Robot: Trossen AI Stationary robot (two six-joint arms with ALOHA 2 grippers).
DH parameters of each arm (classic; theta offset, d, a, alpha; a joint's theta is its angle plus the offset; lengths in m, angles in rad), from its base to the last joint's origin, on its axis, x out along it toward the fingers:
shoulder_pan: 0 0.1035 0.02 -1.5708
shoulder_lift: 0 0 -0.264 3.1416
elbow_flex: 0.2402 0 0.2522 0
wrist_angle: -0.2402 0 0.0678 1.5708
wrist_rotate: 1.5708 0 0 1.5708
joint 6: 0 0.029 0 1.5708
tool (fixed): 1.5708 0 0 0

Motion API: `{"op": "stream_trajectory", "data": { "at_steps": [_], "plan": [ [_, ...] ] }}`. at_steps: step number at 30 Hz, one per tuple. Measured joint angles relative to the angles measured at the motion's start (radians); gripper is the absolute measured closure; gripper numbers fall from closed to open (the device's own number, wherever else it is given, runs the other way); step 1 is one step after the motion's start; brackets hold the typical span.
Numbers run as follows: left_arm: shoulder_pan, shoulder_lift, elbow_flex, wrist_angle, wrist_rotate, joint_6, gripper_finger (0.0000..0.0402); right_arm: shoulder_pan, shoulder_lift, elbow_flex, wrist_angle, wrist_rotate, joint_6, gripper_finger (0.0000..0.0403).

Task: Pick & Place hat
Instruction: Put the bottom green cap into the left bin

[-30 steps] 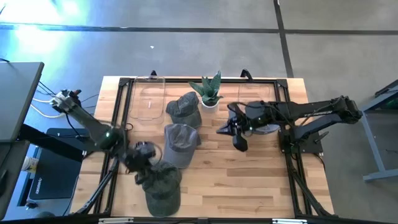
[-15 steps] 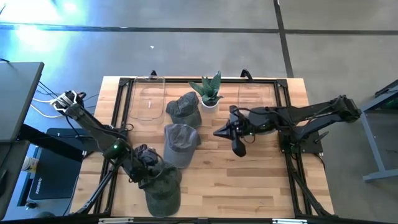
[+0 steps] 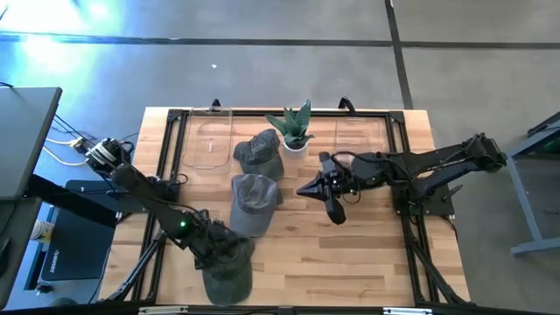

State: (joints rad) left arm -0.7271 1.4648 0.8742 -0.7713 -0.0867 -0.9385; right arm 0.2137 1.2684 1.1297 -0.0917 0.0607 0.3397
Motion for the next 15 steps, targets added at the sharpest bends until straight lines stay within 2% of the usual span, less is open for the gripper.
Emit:
{"op": "stream_trajectory", "data": {
  "at_steps": [2, 6, 7, 8, 10, 12, 15],
  "plan": [
    [0.000, 0.013, 0.000, 0.038, 0.031, 0.000, 0.0195, 0.012, 0.002, 0.000, 0.000, 0.000, -0.001, 0.0399],
    [0.000, 0.004, 0.018, 0.090, 0.120, 0.031, 0.0349, 0.031, 0.012, 0.000, 0.007, -0.013, -0.003, 0.0397],
    [0.000, -0.012, 0.026, 0.096, 0.136, 0.038, 0.0374, 0.035, 0.018, 0.000, 0.008, -0.016, -0.003, 0.0397],
    [0.000, -0.034, 0.037, 0.096, 0.152, 0.041, 0.0384, 0.038, 0.025, 0.000, 0.009, -0.020, -0.003, 0.0397],
    [0.000, -0.084, 0.059, 0.137, 0.183, 0.056, 0.0377, 0.042, 0.043, 0.000, 0.013, -0.038, -0.002, 0.0398],
    [0.000, -0.149, 0.081, 0.181, 0.187, 0.074, 0.0374, 0.042, 0.065, 0.000, 0.042, -0.058, 0.000, 0.0397],
    [0.013, -0.246, 0.106, 0.301, 0.171, 0.089, 0.0391, 0.038, 0.106, 0.000, 0.112, -0.122, 0.008, 0.0383]
  ]
}}
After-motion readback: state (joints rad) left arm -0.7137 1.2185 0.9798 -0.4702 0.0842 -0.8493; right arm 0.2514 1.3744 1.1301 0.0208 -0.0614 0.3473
